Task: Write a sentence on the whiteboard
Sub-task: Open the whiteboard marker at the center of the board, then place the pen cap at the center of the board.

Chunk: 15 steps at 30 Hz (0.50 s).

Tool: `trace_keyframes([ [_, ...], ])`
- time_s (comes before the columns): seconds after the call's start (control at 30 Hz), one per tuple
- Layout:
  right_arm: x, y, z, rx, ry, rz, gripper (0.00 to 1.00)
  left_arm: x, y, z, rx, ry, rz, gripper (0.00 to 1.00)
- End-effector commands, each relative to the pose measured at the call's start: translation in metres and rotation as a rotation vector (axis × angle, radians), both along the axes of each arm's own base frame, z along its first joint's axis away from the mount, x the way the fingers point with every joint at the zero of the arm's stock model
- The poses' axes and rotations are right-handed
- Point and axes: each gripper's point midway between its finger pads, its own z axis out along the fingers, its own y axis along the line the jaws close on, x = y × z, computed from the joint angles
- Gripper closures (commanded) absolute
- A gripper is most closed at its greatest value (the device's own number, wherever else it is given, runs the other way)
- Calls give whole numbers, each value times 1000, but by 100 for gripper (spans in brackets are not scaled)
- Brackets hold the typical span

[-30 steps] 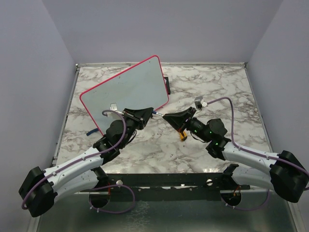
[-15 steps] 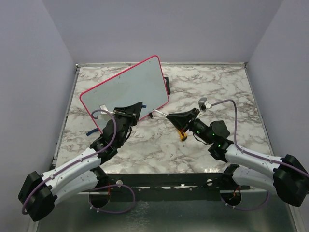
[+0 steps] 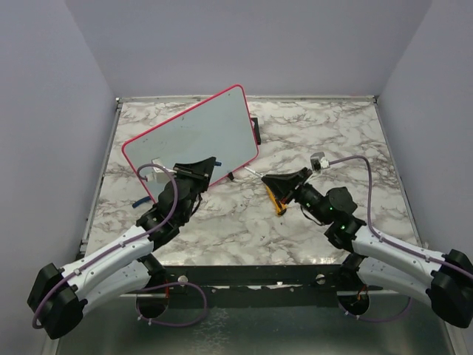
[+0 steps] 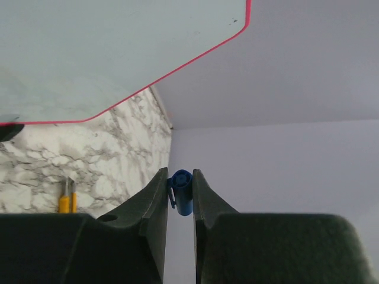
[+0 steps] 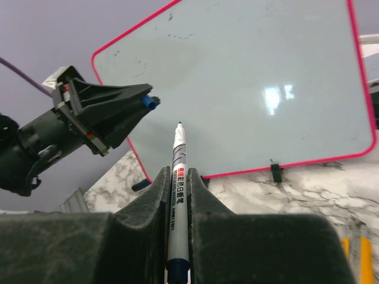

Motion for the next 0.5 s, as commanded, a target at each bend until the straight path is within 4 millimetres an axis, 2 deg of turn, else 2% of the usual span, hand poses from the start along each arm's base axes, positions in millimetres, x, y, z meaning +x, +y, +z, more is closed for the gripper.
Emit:
trace_keyframes([
  [0.0,18,-30,-11,-76,69,-192,99,-3,-12,4,289,-8,-97,100],
  [0.1,26,-45,-15,-165,90,-275,99,-8,-27,-11,511,17,-225,100],
  [0.2,34,-58,-17,-235,105,-340,99,-19,-39,-37,725,60,-377,100],
  [0.37,46,-74,-28,-294,155,-380,99,-52,-59,-87,1081,119,-592,100],
  [0.47,52,-80,-32,-278,195,-361,99,-71,-64,-116,1220,169,-710,100],
])
